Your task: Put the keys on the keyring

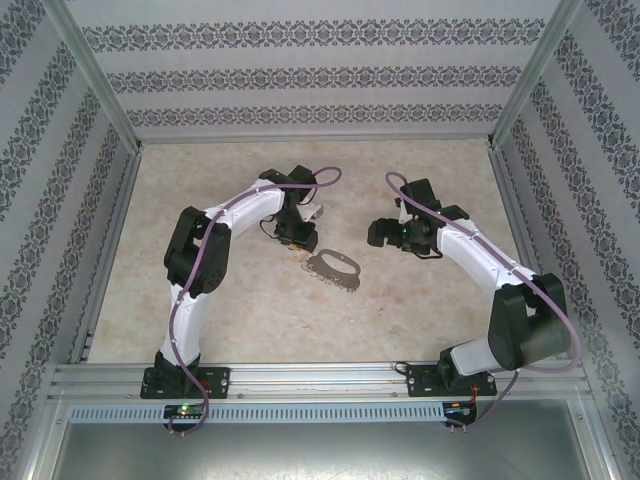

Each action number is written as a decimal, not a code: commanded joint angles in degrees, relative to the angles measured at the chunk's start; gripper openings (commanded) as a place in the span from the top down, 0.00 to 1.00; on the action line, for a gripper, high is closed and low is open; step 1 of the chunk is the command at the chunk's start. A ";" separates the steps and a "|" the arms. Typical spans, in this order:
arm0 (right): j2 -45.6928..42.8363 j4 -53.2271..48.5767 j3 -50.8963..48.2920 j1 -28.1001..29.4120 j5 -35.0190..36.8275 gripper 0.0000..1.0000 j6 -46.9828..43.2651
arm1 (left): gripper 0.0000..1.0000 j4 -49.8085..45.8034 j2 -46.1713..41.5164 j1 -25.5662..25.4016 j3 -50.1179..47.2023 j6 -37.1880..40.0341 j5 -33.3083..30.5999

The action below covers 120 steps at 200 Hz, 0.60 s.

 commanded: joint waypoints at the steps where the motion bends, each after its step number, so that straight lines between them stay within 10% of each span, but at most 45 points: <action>1: 0.58 -0.54 1.50 0.27 -0.59 0.07 0.03 | 0.69 1.19 2.03 -0.59 1.62 -1.39 2.62; 120: -0.08 -0.24 1.13 0.27 -1.22 0.03 -0.30 | 0.74 3.97 4.18 -0.83 -1.27 -1.48 3.81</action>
